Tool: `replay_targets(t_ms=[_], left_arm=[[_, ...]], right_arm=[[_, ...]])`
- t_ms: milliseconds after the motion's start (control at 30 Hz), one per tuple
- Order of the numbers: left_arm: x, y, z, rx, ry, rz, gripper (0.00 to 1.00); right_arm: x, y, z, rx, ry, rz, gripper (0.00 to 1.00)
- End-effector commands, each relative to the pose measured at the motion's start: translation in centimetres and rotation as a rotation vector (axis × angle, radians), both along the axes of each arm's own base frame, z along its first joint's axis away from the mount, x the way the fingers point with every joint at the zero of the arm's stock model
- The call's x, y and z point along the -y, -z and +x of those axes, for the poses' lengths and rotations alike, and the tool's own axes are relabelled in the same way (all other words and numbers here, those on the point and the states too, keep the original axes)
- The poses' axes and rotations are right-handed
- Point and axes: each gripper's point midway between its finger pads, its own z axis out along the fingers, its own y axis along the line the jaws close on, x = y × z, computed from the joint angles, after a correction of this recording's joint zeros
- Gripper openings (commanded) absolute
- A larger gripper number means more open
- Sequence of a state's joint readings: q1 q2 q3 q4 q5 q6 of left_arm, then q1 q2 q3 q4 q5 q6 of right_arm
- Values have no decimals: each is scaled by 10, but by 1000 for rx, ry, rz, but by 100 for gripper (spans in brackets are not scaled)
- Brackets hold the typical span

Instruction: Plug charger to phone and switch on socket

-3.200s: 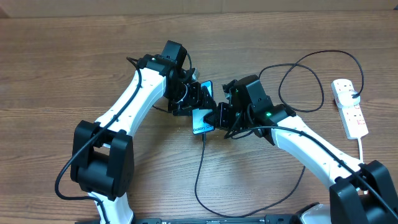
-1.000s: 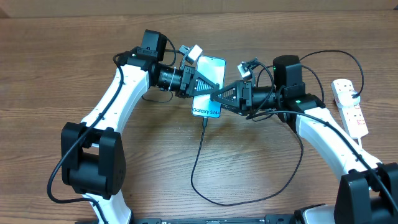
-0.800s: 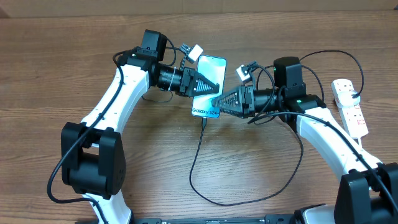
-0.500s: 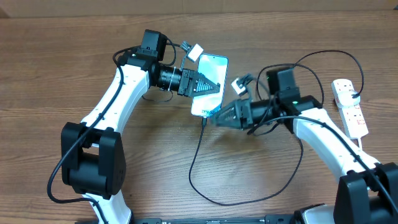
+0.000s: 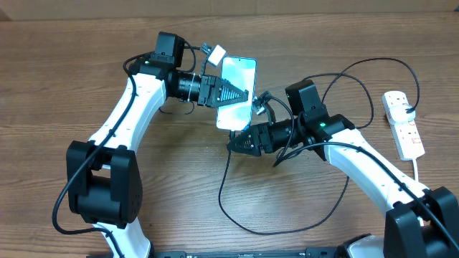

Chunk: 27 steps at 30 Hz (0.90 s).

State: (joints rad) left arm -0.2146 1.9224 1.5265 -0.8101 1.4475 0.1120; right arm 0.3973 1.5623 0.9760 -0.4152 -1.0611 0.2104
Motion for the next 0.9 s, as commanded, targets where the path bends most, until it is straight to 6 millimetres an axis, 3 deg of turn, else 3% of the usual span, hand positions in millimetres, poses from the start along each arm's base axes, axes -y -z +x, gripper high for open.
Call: replay_targets(t_ms=[0, 133, 300, 533, 867], left_arm=[[6, 2, -1, -176, -24, 67, 4], [-2, 27, 11, -343, -145, 230, 4], [-3, 29, 6, -384, -142, 244, 4], [-7, 28, 1, -420, -133, 236, 5], [-29, 23, 1, -448, -151, 199, 4]], right_arm=[[-9, -10, 0, -12, 14, 11, 68], [-12, -15, 6, -36, 42, 27, 69], [-11, -22, 10, -75, 64, 52, 69], [-4, -52, 1, -76, -48, 204, 69], [8, -74, 4, -24, -20, 231, 72]])
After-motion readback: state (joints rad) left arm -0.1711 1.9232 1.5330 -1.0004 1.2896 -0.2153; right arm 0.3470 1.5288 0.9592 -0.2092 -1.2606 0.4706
